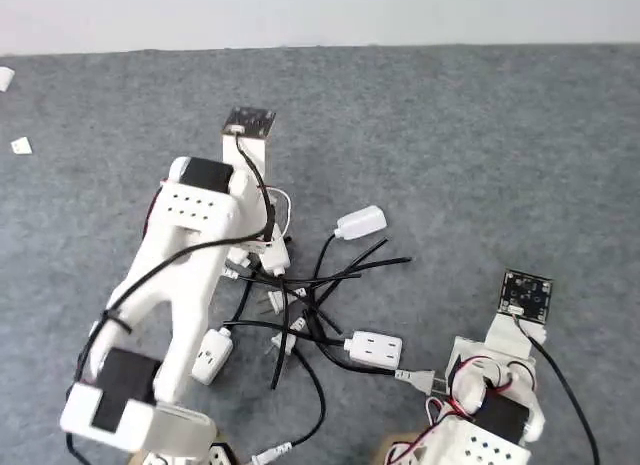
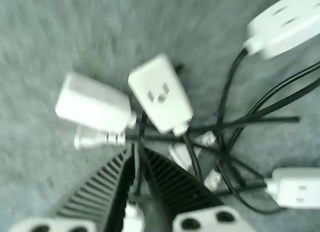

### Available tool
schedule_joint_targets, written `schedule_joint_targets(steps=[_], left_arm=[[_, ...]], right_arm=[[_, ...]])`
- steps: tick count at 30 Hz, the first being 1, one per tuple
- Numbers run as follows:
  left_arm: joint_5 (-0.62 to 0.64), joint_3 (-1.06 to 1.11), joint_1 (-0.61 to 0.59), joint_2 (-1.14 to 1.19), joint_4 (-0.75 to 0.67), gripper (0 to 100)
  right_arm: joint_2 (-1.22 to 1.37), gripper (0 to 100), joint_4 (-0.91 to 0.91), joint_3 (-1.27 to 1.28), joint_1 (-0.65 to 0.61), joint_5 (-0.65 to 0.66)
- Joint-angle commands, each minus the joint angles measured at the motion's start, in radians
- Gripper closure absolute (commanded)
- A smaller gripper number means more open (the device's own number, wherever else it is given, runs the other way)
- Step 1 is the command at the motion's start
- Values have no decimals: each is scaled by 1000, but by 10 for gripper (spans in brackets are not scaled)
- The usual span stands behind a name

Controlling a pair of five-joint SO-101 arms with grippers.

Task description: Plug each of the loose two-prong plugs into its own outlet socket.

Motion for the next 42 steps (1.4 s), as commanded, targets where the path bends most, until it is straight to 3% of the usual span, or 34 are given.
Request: schedule_joint_targets(steps=[1, 7, 14, 18, 21, 35, 42], left_arm=[[0, 5, -31, -28, -77, 987], [-107, 59, -49, -8, -52, 987], [-164, 414, -5, -427, -127, 982], [-126, 579, -17, -551, -124, 850], [-69, 625, -63, -535, -130, 770], [-333, 622, -75, -187, -239, 906], [-365, 611, -75, -169, -239, 949]], right_arm=[[-15, 959, -5, 15, -5, -5], [-15, 959, -5, 15, -5, -5], [-15, 959, -5, 15, -5, -5], [-15, 959, -5, 15, -5, -5], [-15, 959, -5, 15, -5, -5], [-15, 959, -5, 15, -5, -5], [-15, 959, -5, 15, -5, -5]])
